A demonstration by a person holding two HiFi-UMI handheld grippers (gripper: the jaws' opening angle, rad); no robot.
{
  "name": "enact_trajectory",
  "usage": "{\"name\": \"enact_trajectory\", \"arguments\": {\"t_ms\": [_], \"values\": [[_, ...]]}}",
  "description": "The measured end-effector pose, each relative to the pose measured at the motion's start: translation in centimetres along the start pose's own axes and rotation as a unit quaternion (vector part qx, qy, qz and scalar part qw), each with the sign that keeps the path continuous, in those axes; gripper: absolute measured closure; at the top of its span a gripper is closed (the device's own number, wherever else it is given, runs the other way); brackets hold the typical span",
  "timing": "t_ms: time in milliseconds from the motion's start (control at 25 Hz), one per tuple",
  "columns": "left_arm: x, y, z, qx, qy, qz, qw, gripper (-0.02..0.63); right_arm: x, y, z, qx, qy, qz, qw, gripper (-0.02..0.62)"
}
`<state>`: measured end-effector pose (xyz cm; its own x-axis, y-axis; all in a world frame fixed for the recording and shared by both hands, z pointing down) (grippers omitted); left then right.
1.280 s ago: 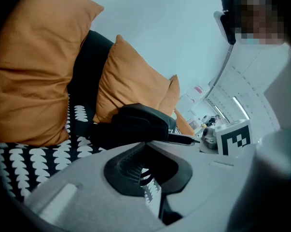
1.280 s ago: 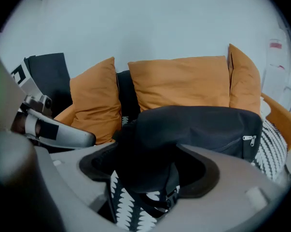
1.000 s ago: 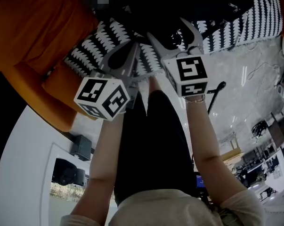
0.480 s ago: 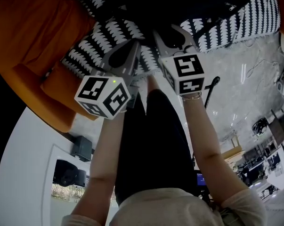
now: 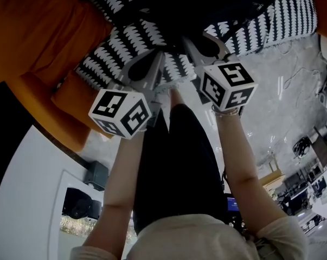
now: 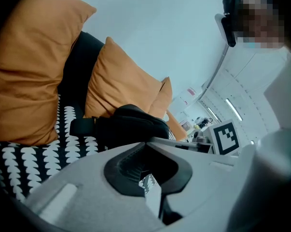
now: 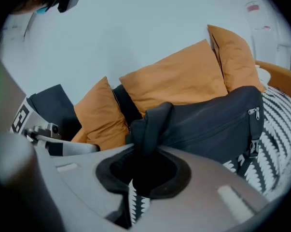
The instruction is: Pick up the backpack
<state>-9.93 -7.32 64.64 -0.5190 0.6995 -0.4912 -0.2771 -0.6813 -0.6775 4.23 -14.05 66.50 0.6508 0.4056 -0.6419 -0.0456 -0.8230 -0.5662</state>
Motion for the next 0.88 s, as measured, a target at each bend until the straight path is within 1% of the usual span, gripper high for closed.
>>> {"name": "enact_trajectory", "arguments": {"t_ms": [120,280,400,480,600,720,880], "values": [[0.7,0.8,-0.8,-0.009,-0.007,-0.004,0.9999,0.598,2.0,0.6,0.7,-0.031,0.01,-0.017,0.999,0.54],[1.4,2.4,-1.9,-0.025,-0.019,-0.012,0.9994,0.598,4.4,0.9,1.7,-0.05,0.019,-0.027,0.998,0.543],[2.3,3.3,-2.8,-0.034,-0.028,-0.012,0.999,0.598,6.2,1.3,3.0,-0.048,0.035,-0.032,0.998,0.543],[3.1,3.2,-3.7,-0.036,-0.032,-0.008,0.9988,0.598,7.5,1.3,3.8,-0.046,0.043,-0.034,0.997,0.545],[4.2,3.4,-5.1,-0.041,-0.038,0.0,0.9984,0.598,9.2,1.8,4.9,-0.055,0.05,-0.039,0.996,0.545],[5.0,4.7,-5.9,-0.047,-0.049,-0.003,0.9977,0.598,10.3,2.7,6.0,-0.077,0.049,-0.049,0.995,0.545],[5.5,7.4,-7.0,-0.053,-0.054,-0.018,0.997,0.598,11.9,4.4,7.0,-0.1,0.057,-0.07,0.991,0.545]]}}
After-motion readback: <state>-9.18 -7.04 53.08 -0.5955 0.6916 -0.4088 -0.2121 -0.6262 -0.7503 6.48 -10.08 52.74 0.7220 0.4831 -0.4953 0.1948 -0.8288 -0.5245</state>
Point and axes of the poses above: the fingertips, and each gripper's own axes: x backward along the fingers, z to its left, y out of its top, the point moved 7 cm from there along x, backward along the fingers, and after that the axes turned 10 degrees about -x, right-handed, at the moved point
